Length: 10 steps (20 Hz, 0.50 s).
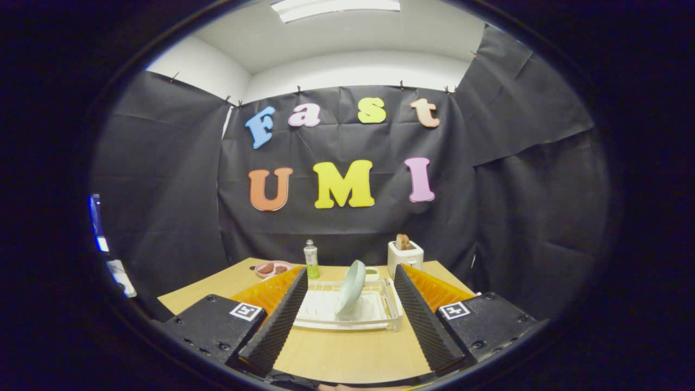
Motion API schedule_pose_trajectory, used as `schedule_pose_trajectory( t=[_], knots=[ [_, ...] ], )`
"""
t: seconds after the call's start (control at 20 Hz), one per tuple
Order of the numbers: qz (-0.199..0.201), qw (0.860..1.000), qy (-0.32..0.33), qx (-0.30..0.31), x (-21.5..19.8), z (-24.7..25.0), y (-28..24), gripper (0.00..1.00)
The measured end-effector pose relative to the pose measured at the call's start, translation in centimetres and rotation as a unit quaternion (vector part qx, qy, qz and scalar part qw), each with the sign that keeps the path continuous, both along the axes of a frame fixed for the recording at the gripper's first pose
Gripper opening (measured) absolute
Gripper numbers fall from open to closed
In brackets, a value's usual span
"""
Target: Take the plate from the dish rack, then take the spoon from the basket and place it into the plate.
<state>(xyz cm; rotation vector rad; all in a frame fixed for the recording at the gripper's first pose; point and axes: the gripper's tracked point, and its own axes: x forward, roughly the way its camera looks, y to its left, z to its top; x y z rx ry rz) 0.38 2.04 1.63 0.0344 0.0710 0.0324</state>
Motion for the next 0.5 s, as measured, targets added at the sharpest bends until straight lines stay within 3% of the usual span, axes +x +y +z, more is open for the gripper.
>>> schedule_pose_trajectory(
  t=[0.5],
  knots=[
    [-0.018,1.0,0.02,0.003,3.3,1.0,-1.1,1.0]
  ],
)
